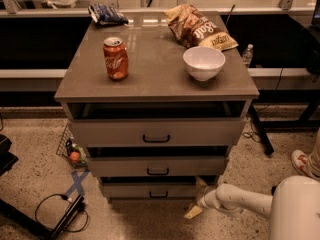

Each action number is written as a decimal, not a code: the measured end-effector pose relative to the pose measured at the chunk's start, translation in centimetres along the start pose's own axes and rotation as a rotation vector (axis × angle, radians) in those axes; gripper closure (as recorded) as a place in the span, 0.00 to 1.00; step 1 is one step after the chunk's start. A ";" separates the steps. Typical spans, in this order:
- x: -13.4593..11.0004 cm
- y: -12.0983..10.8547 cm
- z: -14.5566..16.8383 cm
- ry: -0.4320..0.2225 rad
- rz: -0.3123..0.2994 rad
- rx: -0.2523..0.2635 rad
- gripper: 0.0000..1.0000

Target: Open bottom drawer

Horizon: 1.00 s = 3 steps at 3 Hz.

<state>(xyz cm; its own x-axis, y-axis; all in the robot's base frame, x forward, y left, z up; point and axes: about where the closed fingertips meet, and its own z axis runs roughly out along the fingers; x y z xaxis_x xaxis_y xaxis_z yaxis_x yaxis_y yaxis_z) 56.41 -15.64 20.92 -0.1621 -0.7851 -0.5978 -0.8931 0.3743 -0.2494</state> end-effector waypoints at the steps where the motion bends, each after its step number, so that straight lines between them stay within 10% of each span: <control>1: -0.8 0.0 1.8 -0.006 -0.014 -0.031 0.00; 3: -1.2 1.5 5.2 0.004 -0.026 -0.108 0.40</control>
Offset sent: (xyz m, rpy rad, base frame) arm 0.0296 0.0478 -0.0353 -0.0046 0.0685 0.1092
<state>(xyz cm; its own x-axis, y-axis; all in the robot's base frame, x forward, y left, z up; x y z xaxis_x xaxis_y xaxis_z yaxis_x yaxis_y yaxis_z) 57.43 -11.53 17.30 -0.1402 -0.7958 -0.5891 -0.9371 0.2988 -0.1806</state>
